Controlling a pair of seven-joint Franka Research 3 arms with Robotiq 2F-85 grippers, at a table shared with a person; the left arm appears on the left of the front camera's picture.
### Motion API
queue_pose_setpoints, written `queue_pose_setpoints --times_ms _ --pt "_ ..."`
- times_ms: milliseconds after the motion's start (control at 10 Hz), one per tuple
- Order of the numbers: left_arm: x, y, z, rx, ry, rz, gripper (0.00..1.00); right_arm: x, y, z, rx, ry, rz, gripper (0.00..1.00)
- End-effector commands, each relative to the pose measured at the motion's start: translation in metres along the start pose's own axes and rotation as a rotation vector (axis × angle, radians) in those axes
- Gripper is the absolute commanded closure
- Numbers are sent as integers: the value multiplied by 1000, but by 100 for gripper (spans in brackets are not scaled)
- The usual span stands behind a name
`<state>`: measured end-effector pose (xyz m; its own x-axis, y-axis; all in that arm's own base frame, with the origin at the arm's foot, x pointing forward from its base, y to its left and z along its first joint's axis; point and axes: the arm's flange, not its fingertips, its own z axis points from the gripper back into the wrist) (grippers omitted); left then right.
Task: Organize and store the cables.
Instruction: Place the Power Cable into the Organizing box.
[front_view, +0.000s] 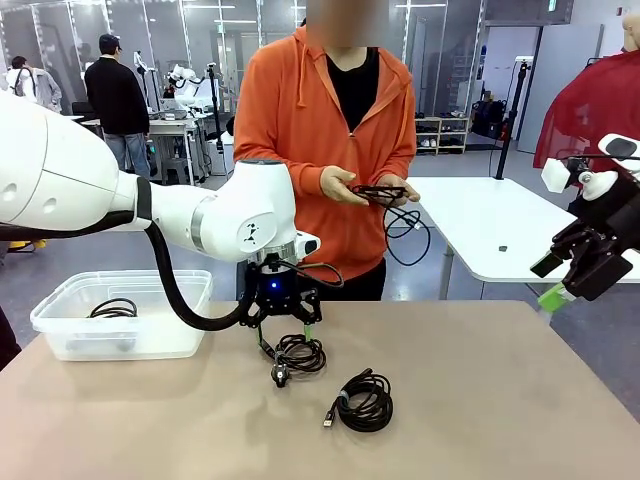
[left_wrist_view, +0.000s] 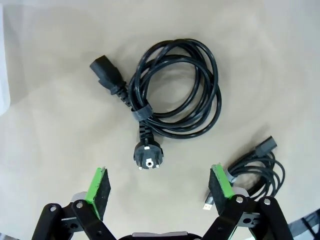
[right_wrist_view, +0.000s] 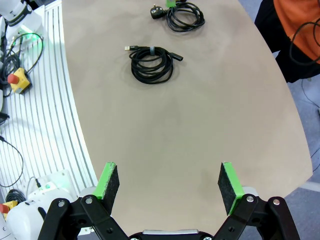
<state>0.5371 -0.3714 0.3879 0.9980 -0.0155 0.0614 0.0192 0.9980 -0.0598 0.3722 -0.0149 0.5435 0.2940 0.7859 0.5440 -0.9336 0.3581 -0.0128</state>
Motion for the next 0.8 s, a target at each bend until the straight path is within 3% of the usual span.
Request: queue_pose_setpoints --times_ms 0,400,700 --pt "4 -7 -7 35 -22 208 0 3 -2 0 -7 -3 -4 0" --pt "7 -8 -30 90 -16 392 0 3 -2 0 -7 -3 -4 0" --pt "13 -7 -46 134 -36 419 0 3 -2 0 -7 -3 -4 0"
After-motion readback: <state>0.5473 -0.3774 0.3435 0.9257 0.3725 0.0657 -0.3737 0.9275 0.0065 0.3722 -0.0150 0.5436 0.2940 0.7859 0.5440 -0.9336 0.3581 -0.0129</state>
